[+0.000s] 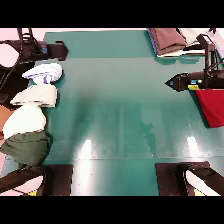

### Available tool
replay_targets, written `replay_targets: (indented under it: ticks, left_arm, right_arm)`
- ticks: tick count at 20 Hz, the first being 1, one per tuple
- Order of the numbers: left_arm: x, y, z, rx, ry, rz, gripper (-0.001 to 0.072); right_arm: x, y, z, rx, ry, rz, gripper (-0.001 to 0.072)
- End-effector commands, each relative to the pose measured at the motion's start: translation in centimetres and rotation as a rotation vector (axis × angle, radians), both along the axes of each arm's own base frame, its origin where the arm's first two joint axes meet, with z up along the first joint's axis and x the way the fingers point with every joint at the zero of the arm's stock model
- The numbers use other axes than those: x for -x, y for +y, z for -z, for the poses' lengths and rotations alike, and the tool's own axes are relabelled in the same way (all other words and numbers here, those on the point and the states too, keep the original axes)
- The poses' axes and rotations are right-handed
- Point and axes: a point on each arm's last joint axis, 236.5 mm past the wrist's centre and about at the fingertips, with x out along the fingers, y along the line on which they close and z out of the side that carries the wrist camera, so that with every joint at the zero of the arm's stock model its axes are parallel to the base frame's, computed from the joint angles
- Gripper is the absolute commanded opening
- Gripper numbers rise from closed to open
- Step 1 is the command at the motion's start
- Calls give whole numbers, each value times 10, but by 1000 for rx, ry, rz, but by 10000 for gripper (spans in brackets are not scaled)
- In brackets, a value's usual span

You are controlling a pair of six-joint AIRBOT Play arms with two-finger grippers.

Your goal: Fold the shirts.

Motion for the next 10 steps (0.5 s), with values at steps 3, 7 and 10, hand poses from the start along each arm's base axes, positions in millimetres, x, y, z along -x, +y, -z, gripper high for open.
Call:
replay_targets:
  ticks: [3, 7, 10]
  left_arm:
    - [-52, 114, 128, -80, 224, -233, 653]
    - [-78, 133, 212, -79, 299, -260, 654]
    - [-98, 132, 232, -70, 248, -253, 653]
  right_arm:
    - [0, 1, 0, 0, 0, -2, 22]
    - [2, 1, 1, 0, 7, -6, 22]
    - [2, 2, 1, -1, 7, -6, 22]
